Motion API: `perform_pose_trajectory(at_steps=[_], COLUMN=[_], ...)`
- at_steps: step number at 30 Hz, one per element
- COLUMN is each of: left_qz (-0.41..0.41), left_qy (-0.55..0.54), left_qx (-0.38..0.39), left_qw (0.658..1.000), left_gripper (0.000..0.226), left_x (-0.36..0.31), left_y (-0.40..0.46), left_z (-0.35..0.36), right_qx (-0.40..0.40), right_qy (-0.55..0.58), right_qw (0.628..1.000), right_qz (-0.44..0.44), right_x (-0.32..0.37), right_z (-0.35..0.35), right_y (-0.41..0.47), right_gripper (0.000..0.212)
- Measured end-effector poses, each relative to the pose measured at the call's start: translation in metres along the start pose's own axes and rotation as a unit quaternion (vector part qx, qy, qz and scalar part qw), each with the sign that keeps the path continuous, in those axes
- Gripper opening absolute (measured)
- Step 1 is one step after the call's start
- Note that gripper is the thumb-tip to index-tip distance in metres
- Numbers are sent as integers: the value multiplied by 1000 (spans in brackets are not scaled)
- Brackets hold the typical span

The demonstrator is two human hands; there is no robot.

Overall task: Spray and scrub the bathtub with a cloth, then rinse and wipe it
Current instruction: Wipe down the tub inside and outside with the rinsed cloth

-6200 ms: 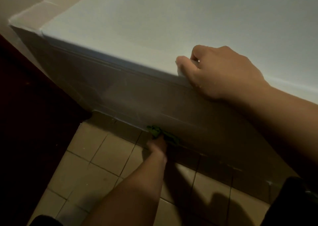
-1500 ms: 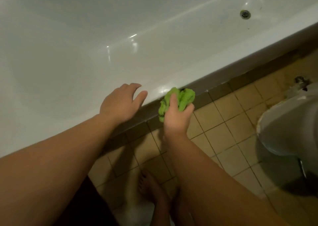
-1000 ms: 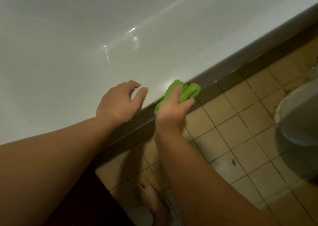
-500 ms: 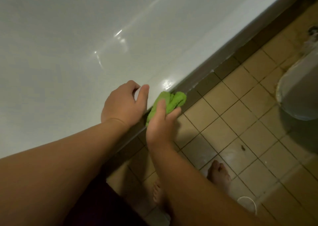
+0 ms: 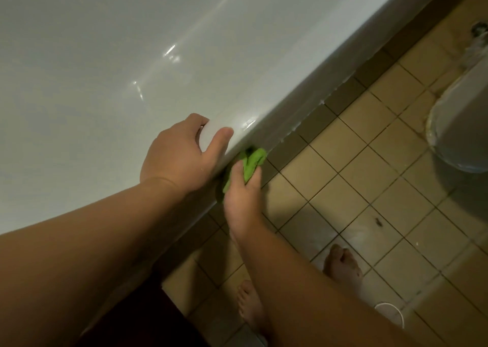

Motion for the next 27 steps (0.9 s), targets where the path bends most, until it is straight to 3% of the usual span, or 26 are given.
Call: perform_pose_trajectory(at_steps=[3,6,10,14,17,21,24,27], left_qz=[3,7,32,47,64,66,67,55], left_qy=[-6,-18,-13,0,19,23,21,21], left_qx=[-7,-12,-15,-16,-23,-33,-25,-13], left_qw=[1000,1000,999,999,997,997,997,998], left_gripper=[62,58,74,78,79,79,77,80], left_x=[-1,-1,-5,-6,-8,-10,-12,-13], left_y=[0,1,2,8,8,9,11,17], left_z=[-1,-1,-1,1,3,2,2,2], right_qx=[-52,-111,-67,-15,-26,-36,-5,-22], right_qy=[37,90,63,64,90,113,96,94], right_qw=[998,989,992,998,992,992,995,995], right_qz=[25,-44,-90,21,82,34,9,-3], right_x=[16,43,5,-34,-27,-14,-33,-47], right_z=[-8,-11,7,15,1,-5,5,7], right_y=[23,29,8,29,71,68,37,58], right_gripper=[53,50,56,61,59,62,67,64])
Point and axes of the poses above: each hand's wrist, its own y-axis towards the middle knuckle, its own z-axis out of the palm, x = y × z, the point moved 3 cm from there along y, towards the middle knuckle
